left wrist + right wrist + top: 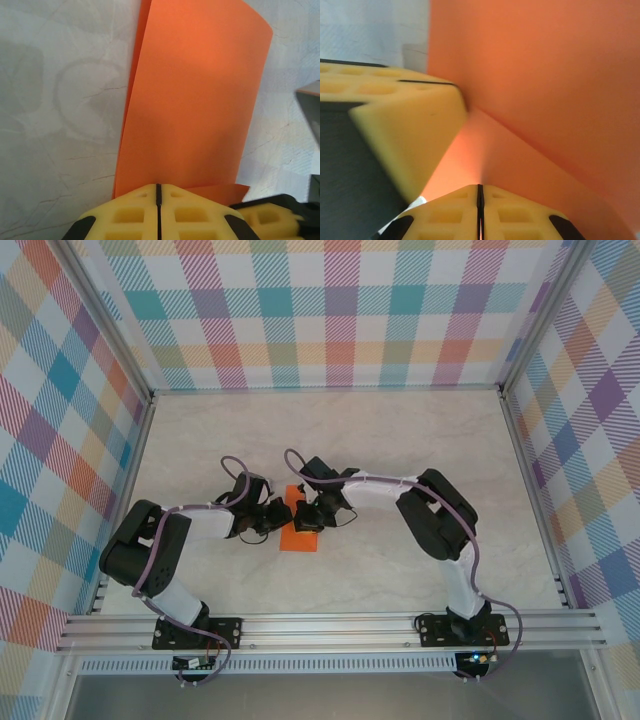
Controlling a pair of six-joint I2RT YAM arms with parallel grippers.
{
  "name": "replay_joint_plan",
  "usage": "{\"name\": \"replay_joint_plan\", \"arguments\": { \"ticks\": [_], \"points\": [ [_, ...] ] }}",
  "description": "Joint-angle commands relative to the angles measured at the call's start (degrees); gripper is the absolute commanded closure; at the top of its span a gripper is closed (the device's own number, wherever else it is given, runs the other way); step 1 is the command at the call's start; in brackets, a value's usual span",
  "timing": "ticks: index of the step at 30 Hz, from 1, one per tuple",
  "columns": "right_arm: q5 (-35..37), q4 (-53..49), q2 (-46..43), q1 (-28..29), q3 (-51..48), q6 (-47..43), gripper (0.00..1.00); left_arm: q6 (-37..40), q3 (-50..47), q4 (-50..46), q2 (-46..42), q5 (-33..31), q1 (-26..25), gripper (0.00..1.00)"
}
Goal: Fold a paper plane with a square sheet of paper (pick it up from the middle)
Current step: Fold the triangle a second time at the center of the table.
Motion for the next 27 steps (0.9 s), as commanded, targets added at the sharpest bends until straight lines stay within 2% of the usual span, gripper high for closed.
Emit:
{"name": "replay_joint_plan", "arguments": {
  "ticks": [1,14,23,27],
  "points": [
    [-1.54,-0.89,1.06,-0.09,0.72,0.08,0.9,0.18,-0.57,-3.99,2.78,-3.09,-0.42,0.93],
    [-7.42,-3.4,-6.42,-0.09,-10.28,-4.96,0.9,0.24,-0.31,-5.33,3.27,-4.55,-0.42,0.93],
    [-7.28,-5.81,-9.81,0.09,-14.58,-6.36,0.9,-0.11,-0.23,-5.6,2.78,-4.73,-0.42,0.93],
    [-4.36,-6.75,-13.55,0.09,-14.44,-6.99,0.9,-0.5,0.11,-5.35,1.73,-3.35,-0.41,0.93]
  ]
}}
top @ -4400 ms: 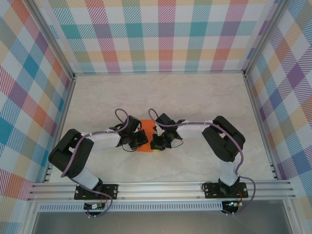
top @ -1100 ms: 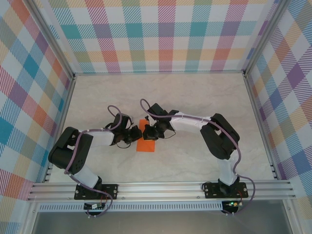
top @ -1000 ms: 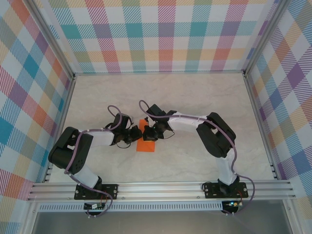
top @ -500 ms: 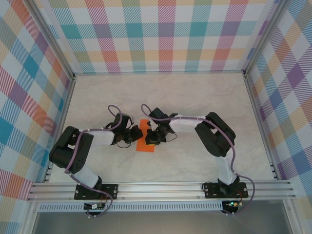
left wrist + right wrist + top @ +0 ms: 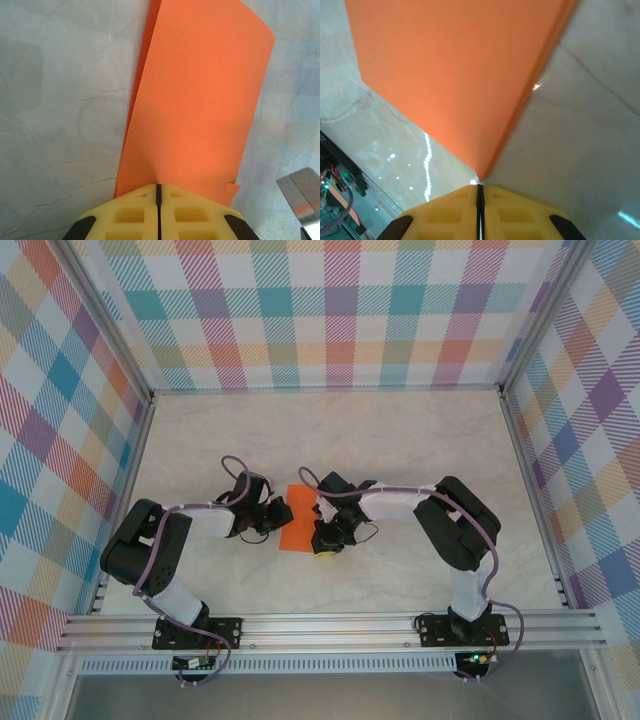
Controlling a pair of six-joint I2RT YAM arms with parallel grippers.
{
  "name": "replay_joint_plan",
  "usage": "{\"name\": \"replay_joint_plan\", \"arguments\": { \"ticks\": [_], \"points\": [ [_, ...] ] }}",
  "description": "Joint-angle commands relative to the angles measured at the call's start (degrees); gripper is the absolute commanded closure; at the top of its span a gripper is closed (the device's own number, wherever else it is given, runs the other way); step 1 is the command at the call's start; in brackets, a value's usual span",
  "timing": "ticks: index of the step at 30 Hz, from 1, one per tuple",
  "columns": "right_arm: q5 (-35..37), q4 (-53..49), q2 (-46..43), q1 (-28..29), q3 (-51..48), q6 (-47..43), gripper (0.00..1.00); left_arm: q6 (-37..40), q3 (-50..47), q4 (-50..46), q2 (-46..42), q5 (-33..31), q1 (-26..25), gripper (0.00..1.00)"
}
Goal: Fold a paper plane with a square sheet of paper (pick it up from the middle)
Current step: Fold the triangle a second time at the center of the table.
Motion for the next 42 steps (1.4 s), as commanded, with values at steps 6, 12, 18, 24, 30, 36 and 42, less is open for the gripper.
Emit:
{"name": "replay_joint_plan", "arguments": {
  "ticks": [6,12,18,24,30,36,42],
  "points": [
    [10.24,0.4,-8.07,0.18,2.68,-0.32,0.88,-3.16,1.35,-3.94,-4.66,0.28,-0.6,0.8],
    [13.79,2.27,-2.58,-1.26,8.62,0.53,0.84,-7.23,-0.13,-4.86,-12.0,-1.55,-0.85,0.62],
    [12.67,1.71,2.92,-2.02,12.99,-0.25,0.8,-11.5,-4.71,-3.53,-15.48,-2.84,-1.28,0.58],
    [13.39,2.39,4.45,-3.15,11.95,0.18,0.8,-14.21,-7.12,1.48,-12.9,-0.99,-2.39,0.56],
    [11.97,4.51,5.5,-4.25,9.73,1.6,0.79,-15.06,-6.9,5.6,-8.22,0.63,-3.32,0.56],
    [9.89,6.61,6.46,-5.04,7.98,2.66,0.8,-14.45,-5.77,6.41,-5.7,0.82,-3.58,0.56],
    [9.45,7.05,6.52,-5.3,7.36,2.9,0.8,-14.12,-5.23,8.59,-4.1,1.95,-3.73,0.62]
  ]
}}
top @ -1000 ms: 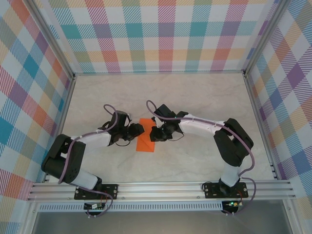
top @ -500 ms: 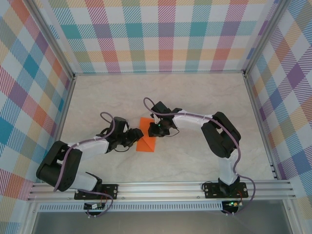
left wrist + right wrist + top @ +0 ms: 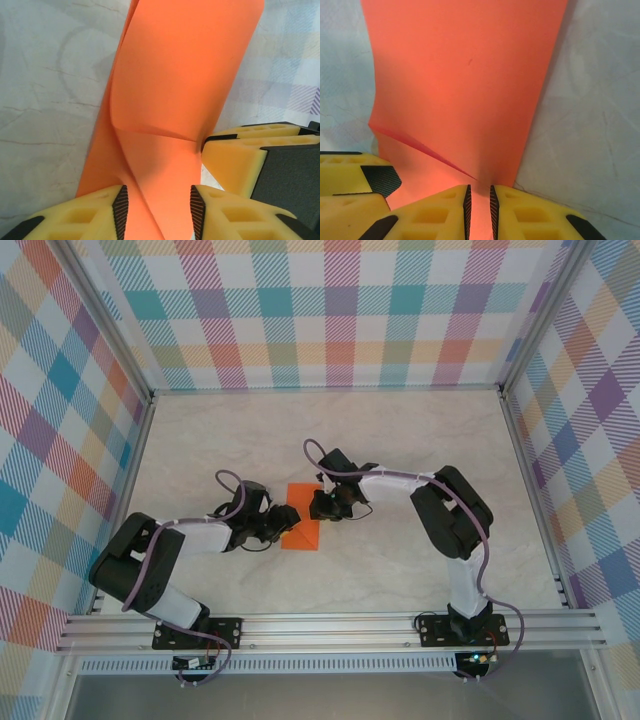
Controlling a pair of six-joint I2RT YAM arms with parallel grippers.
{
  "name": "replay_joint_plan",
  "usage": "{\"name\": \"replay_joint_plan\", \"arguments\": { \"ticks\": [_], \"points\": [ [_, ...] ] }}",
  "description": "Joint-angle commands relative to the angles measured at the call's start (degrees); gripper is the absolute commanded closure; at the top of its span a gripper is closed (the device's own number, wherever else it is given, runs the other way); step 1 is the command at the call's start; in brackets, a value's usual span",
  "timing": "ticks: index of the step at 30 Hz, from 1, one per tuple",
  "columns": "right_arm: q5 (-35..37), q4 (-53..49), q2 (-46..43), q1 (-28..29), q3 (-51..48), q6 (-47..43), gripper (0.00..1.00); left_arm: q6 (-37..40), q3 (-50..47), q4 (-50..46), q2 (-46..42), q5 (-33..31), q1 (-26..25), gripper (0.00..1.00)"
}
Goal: Fold a paper plane with a square sheet of paper (pick it up from the middle)
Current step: Fold the triangle a second time at the center of the table, then turn over the paper at the center of the table.
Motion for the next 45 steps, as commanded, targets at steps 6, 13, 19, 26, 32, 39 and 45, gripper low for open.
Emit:
{"name": "replay_joint_plan", "arguments": {
  "ticks": [6,13,19,26,32,39,45],
  "points": [
    [-1.94,1.25,0.53,-0.34,-2.11,0.91,0.8,2.26,2.32,2.29,1.63,1.23,-0.74,0.71],
    [-2.29,1.87,-0.88,-0.67,-2.76,1.26,0.8,3.23,2.57,2.2,2.23,0.41,-0.72,0.79],
    [0.73,2.58,-8.13,-1.84,-5.48,2.73,0.74,5.43,3.41,-2.19,-0.04,-2.33,-0.74,0.94],
    [13.85,-1.26,-21.41,-3.14,-10.32,2.45,0.39,15.9,11.64,-31.25,-13.84,-15.41,-0.75,0.95],
    [21.94,-4.23,-28.97,-4.25,-13.31,0.63,0.12,23.0,23.78,-54.45,-18.56,-30.77,-1.22,0.95],
    [26.14,-4.84,-34.38,-5.56,-16.85,-0.39,0.0,24.96,34.35,-65.51,-10.68,-49.19,-5.73,0.95],
    [28.68,-6.89,-37.18,-6.68,-18.99,1.7,0.0,23.07,40.96,-68.98,4.66,-61.2,-11.72,0.95]
  ]
}}
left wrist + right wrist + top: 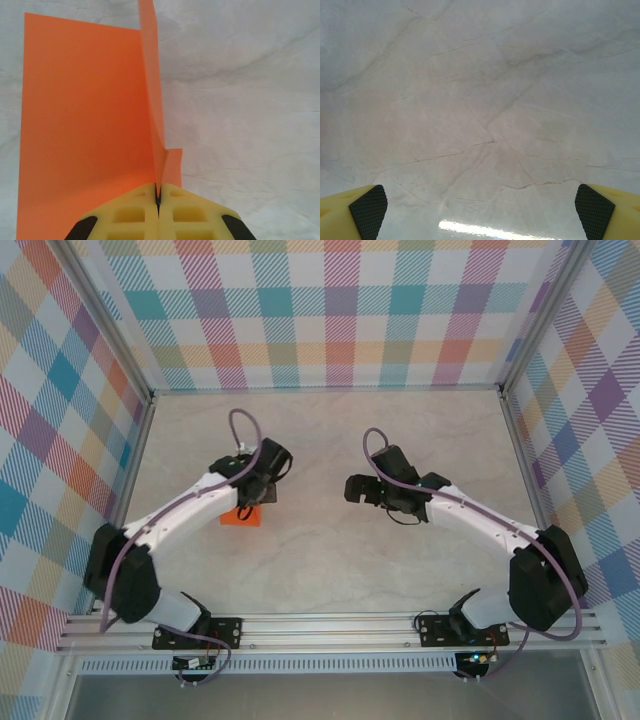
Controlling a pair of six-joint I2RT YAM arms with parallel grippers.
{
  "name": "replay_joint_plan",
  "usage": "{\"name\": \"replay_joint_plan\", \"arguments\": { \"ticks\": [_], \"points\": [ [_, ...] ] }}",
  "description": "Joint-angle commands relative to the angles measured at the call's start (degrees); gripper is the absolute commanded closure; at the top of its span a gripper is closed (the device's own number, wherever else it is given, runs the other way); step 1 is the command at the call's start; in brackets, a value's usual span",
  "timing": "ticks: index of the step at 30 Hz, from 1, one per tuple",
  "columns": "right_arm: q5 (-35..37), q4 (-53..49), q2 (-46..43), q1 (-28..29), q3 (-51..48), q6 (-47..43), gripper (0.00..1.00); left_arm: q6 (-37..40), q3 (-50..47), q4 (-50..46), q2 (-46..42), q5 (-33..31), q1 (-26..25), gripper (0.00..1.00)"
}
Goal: Fold a paper plane with a square sheet of paper (pick it up from the middle)
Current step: Turn over the paper at the center of the table.
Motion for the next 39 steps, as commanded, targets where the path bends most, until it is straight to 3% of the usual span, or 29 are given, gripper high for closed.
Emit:
{"name": "replay_joint_plan", "arguments": {
  "ticks": [1,6,10,17,22,26,31,39],
  "points": [
    [2.86,-2.43,-2.61,-0.88,-1.79,1.24,0.0,-0.35,3.8,-5.95,8.09,-11.14,-3.56,0.95],
    [3.74,-4.11,-5.44,-2.34,-3.4,3.0,0.0,-1.97,10.33,-9.54,19.87,-15.83,-8.01,0.94],
    [5.01,-5.31,-7.8,-3.3,-4.77,4.59,0.0,-2.2,14.3,-9.34,25.39,-14.69,-11.3,0.94],
    [7.17,-7.28,-11.61,-5.01,-7.25,7.6,0.0,-2.31,18.75,-5.9,32.67,-7.48,-14.85,0.91],
    [7.11,-8.4,-12.22,-5.64,-7.55,8.59,0.0,-2.04,21.48,-3.56,34.87,-2.76,-15.84,0.79],
    [6.32,-8.03,-12.02,-5.78,-7.89,8.93,0.0,-0.83,22.52,-2.01,32.54,1.36,-16.26,0.69],
    [3.04,-6.1,-10.58,-5.86,-7.85,7.7,0.0,0.09,19.84,3.05,22.75,10.76,-16.3,0.59],
    [-10.23,1.25,-5.19,-5.86,-7.19,3.49,0.0,-1.31,11.44,9.59,7.91,17.85,-13.36,0.48]
  ]
}}
